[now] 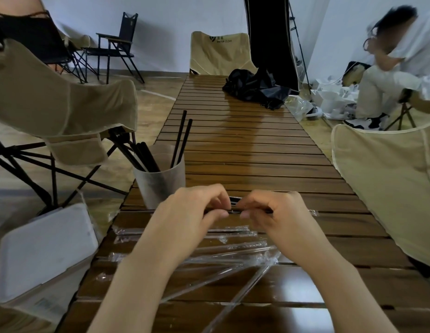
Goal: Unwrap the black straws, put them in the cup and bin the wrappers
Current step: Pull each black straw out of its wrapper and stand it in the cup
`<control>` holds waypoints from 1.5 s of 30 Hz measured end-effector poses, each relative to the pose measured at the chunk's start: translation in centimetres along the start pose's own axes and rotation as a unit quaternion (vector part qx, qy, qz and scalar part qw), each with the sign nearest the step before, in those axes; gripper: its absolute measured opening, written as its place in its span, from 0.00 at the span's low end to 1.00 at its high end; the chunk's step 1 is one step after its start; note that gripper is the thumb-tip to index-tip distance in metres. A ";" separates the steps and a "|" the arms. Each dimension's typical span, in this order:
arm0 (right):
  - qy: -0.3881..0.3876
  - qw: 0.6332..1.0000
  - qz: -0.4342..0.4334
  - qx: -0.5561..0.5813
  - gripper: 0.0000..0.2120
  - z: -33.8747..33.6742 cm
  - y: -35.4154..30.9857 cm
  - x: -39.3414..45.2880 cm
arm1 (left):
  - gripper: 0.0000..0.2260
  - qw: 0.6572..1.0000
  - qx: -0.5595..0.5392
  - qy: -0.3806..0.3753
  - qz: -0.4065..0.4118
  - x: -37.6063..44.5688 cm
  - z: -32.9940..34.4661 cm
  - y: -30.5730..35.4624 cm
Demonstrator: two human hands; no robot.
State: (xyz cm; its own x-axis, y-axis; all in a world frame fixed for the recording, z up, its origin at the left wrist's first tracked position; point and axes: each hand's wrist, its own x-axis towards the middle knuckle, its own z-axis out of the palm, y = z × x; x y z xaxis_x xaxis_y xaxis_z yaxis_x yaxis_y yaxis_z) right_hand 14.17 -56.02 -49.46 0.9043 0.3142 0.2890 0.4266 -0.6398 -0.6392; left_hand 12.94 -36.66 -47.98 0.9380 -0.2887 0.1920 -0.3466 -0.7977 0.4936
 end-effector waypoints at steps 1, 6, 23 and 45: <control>0.002 1.000 -0.008 0.000 0.09 0.0 0.0 0.0 | 0.04 1.000 0.007 0.016 0.006 0.1 0.2 0.1; 0.023 0.999 -0.038 -0.011 0.11 0.3 -0.1 0.2 | 0.03 0.998 0.033 0.056 0.001 0.0 0.6 0.6; 0.096 0.994 -0.050 -0.016 0.09 0.9 0.0 0.3 | 0.03 0.990 0.045 0.109 -0.074 0.0 1.4 1.8; 0.083 0.991 0.110 -0.007 0.07 0.2 0.6 0.1 | 0.04 0.989 0.046 0.090 -0.112 -0.2 0.1 0.1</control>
State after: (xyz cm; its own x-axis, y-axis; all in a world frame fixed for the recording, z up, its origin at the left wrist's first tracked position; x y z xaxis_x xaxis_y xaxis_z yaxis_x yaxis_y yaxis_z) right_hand 14.56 -56.24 -49.94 0.9650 0.0485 0.2578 0.2190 -0.6902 -0.6897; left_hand 12.75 -36.77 -48.08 0.9712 -0.0067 0.2383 -0.1196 -0.8785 0.4625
